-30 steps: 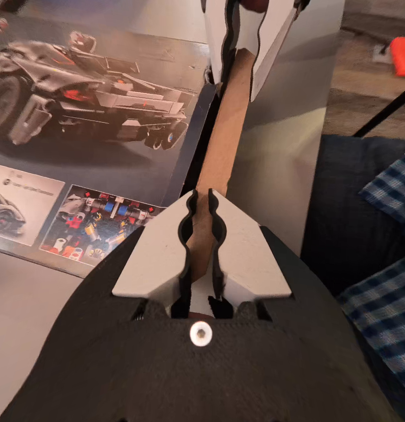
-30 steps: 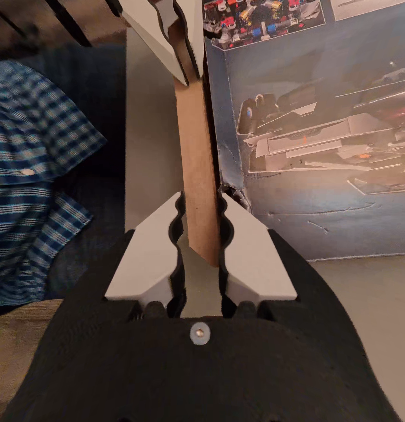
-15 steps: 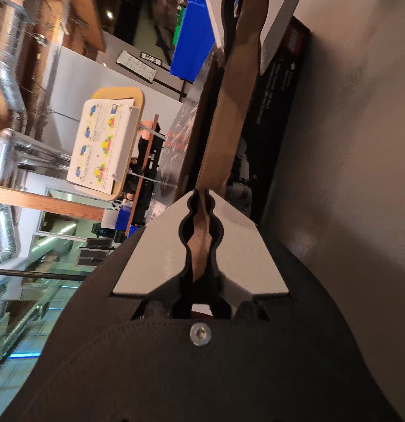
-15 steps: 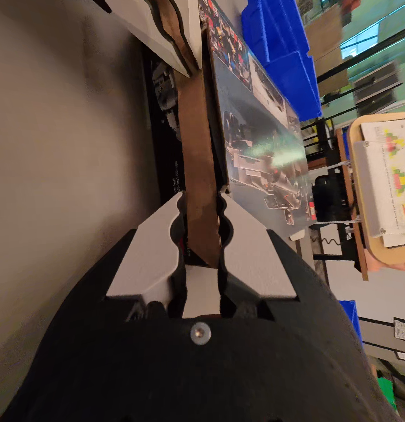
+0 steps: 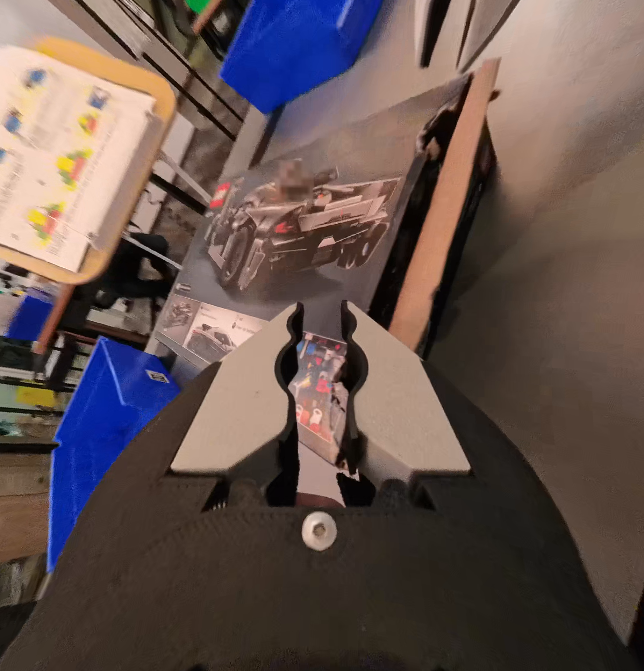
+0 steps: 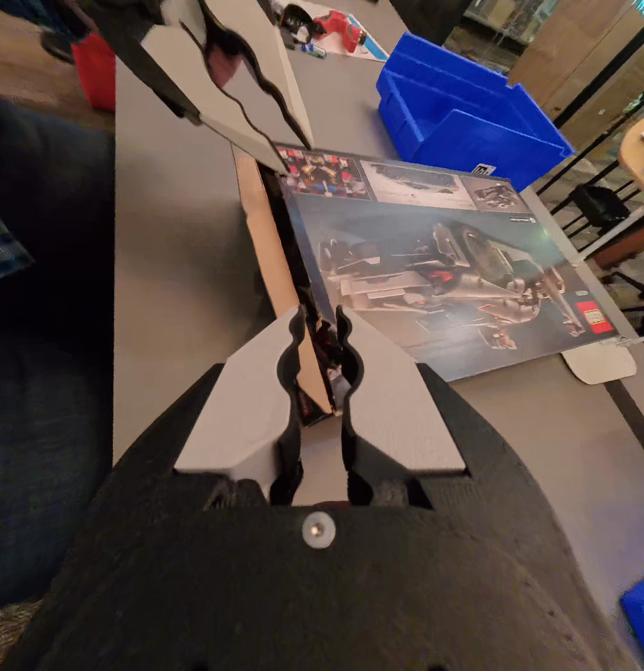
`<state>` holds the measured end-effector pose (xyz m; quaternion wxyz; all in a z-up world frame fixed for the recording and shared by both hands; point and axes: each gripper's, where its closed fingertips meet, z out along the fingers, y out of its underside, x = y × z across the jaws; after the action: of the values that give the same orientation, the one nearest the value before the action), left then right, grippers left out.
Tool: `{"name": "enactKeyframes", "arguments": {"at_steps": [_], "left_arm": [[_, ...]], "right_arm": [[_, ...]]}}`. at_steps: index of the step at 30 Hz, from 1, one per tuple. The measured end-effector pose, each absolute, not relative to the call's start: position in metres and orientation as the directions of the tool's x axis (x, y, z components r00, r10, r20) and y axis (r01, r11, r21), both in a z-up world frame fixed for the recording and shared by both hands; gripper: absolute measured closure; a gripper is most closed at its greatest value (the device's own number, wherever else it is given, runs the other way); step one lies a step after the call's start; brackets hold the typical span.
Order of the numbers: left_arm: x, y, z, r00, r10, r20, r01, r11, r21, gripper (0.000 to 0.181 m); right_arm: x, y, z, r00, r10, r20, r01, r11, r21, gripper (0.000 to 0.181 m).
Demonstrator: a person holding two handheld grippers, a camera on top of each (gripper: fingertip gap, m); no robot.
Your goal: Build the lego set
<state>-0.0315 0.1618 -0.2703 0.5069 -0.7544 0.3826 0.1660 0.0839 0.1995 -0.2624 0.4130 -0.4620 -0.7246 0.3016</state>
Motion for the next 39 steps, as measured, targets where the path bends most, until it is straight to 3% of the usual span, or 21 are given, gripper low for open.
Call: {"name": "enactKeyframes", "arguments": {"at_steps": [4, 7, 8, 9, 11, 20, 34, 39], "left_arm": [[-0.035, 0.180, -0.289, 0.617, -0.541, -0.572, -0.772, -0.274, -0.573, 0.138], [-0.029, 0.184, -0.299, 0.565, -0.611, -0.555, -0.805, -0.262, -0.532, 0.147], [-0.022, 0.182, -0.299, 0.562, -0.646, -0.517, -0.796, -0.253, -0.550, 0.146], [-0.014, 0.179, -0.297, 0.578, -0.679, -0.452, -0.765, -0.260, -0.589, 0.131], [-0.014, 0.182, -0.294, 0.598, -0.681, -0.424, -0.745, -0.276, -0.607, 0.122], [-0.020, 0.198, -0.318, 0.413, -0.654, -0.633, -0.901, -0.194, -0.387, 0.158], [-0.019, 0.200, -0.297, 0.412, -0.580, -0.703, -0.904, -0.165, -0.393, 0.170], [-0.015, 0.199, -0.303, 0.417, -0.569, -0.709, -0.904, -0.175, -0.391, 0.170]], "right_arm": [[0.072, 0.208, -0.280, -0.261, 0.921, 0.290, 0.540, 0.388, -0.747, 0.161], [0.073, 0.217, -0.292, -0.263, 0.910, 0.321, 0.566, 0.415, -0.713, 0.160], [0.076, 0.221, -0.296, -0.258, 0.906, 0.335, 0.583, 0.423, -0.694, 0.157], [0.079, 0.224, -0.298, -0.248, 0.908, 0.339, 0.587, 0.419, -0.693, 0.156], [0.085, 0.219, -0.295, -0.251, 0.924, 0.290, 0.560, 0.383, -0.734, 0.158], [0.096, 0.215, -0.297, -0.206, 0.931, 0.302, 0.513, 0.365, -0.777, 0.171], [0.059, 0.185, -0.300, -0.294, 0.916, 0.274, 0.537, 0.395, -0.745, 0.148], [0.047, 0.183, -0.318, -0.281, 0.894, 0.349, 0.601, 0.447, -0.662, 0.153]]}}
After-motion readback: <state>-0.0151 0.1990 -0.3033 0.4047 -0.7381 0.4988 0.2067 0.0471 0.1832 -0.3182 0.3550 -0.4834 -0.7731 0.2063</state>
